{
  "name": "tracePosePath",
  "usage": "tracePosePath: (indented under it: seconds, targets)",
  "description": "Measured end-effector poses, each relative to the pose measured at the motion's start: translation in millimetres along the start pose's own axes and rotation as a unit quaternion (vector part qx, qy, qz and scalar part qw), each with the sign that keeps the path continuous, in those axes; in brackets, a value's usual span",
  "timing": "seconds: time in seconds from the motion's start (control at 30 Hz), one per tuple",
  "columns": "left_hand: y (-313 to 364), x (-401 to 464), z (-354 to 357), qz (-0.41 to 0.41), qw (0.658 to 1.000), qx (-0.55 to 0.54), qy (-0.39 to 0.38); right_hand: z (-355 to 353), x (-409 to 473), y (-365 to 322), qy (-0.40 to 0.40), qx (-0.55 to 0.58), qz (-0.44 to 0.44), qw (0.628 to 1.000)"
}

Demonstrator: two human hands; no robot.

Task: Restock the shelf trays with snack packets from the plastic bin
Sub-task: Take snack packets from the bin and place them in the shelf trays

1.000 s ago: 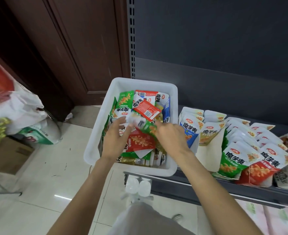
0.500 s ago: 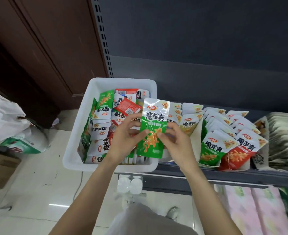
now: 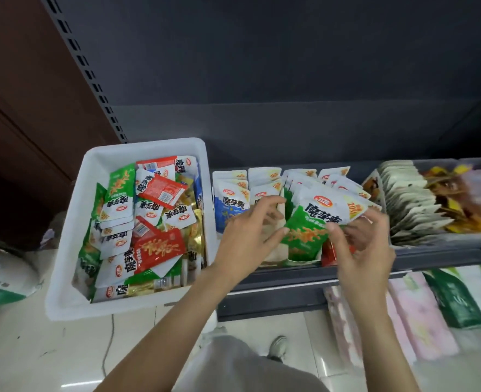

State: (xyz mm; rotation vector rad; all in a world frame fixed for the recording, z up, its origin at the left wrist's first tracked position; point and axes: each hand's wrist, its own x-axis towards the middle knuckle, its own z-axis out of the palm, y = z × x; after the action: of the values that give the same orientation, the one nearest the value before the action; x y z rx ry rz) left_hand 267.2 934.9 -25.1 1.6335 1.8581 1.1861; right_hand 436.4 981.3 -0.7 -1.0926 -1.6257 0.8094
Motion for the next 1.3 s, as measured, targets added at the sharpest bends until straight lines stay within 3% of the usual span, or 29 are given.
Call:
tracePosePath:
  seconds: [0.23, 0.37, 0.47, 0.63, 0.8, 1.0, 1.1, 1.17, 1.23, 1.3]
  targets:
    - [-15, 4, 35, 0.015, 0.986, 0.157, -0.048, -6, -2, 63, -0.011, -0.075, 0.04, 0.996]
    - [-23, 6, 48, -0.007, 0.978, 0.189, -0.087, 10, -9, 93, -0.047, -0.155, 0.008, 0.987]
    - [-26, 7, 53, -0.014, 0.982, 0.174, -0.072, 13, -15, 102, -0.073, -0.177, 0.04, 0.981]
    - [-22, 13, 55, -0.017, 0.994, 0.109, -0.015, 9, -8, 100, -0.01, -0.298, 0.02, 0.954]
    - [-21, 16, 61, -0.026, 0.995, 0.097, -0.019, 13, 8, 93, -0.027, -0.356, 0.045, 0.933]
    - [-21, 14, 56, -0.044, 0.998, 0.045, -0.011, 1, 5, 73, -0.03, -0.246, 0.041, 0.968]
    - [-16, 9, 40, -0.032, 0.998, 0.028, 0.035, -2, 1, 53, -0.024, -0.175, 0.002, 0.984]
    - [-11, 1, 17, 0.012, 0.991, 0.039, 0.126, 2, 3, 33, -0.038, -0.131, -0.042, 0.99]
    - [-16, -14, -11, 0.079, 0.968, 0.079, 0.225, 17, 6, 11, -0.08, -0.101, -0.101, 0.987]
    - [-29, -31, -44, 0.104, 0.947, 0.143, 0.268, 41, 7, -8, -0.146, -0.089, -0.142, 0.975]
